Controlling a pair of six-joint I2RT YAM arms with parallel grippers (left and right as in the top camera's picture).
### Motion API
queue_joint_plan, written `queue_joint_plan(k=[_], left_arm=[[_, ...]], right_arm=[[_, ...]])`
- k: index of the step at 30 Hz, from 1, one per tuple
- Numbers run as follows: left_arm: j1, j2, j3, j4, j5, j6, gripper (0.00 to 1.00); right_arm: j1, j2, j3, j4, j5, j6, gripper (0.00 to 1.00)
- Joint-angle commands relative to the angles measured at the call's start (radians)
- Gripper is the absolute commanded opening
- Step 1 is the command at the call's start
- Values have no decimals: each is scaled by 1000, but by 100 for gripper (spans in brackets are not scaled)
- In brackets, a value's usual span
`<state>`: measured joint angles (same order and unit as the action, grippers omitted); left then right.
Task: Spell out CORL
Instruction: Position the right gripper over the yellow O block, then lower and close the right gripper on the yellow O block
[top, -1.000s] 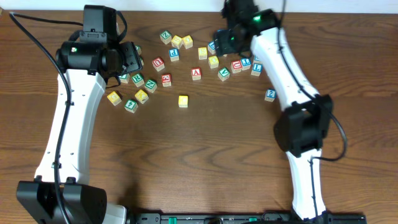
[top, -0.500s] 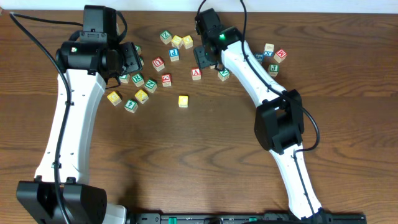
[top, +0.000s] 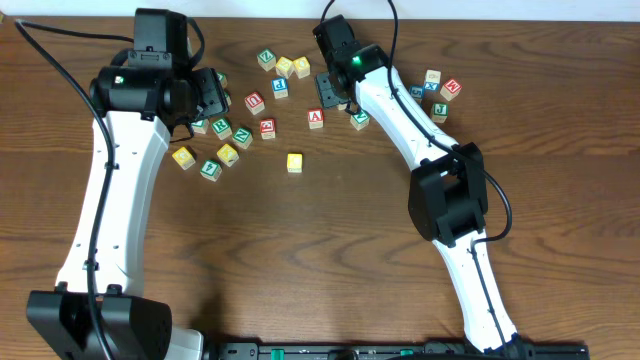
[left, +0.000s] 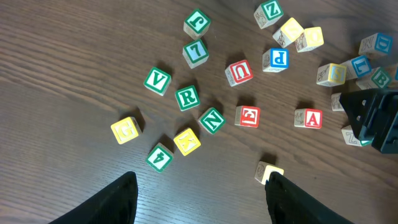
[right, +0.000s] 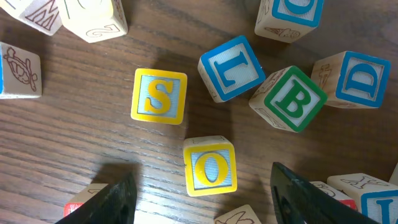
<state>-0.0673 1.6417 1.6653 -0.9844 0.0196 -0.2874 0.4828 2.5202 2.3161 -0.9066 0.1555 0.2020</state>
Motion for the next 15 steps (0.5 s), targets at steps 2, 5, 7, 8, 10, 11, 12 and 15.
queue_joint_plan(k=[2,5,7,8,10,11,12,15], left_arm=[[0,6,3,-3,-13,2,65],[0,6,3,-3,-13,2,65],[0,6,3,-3,-13,2,65],[0,6,3,-3,-13,2,65],[0,6,2,-3,-13,2,65],[0,6,2,-3,-13,2,65],[0,6,2,-3,-13,2,65],[0,6,2,-6,-13,2,65]], right_arm=[[-1,36,3,7,18,23,63],[-2,51,3,10,8,23,63],[-1,56,2,11,3,23,62],[-1,58,2,14,3,23,61],[-1,60,2,18,3,23,60],[-2,61,2,21,3,23,59],[-3,62,2,24,3,23,59],[-5,67,2,28,3,23,55]])
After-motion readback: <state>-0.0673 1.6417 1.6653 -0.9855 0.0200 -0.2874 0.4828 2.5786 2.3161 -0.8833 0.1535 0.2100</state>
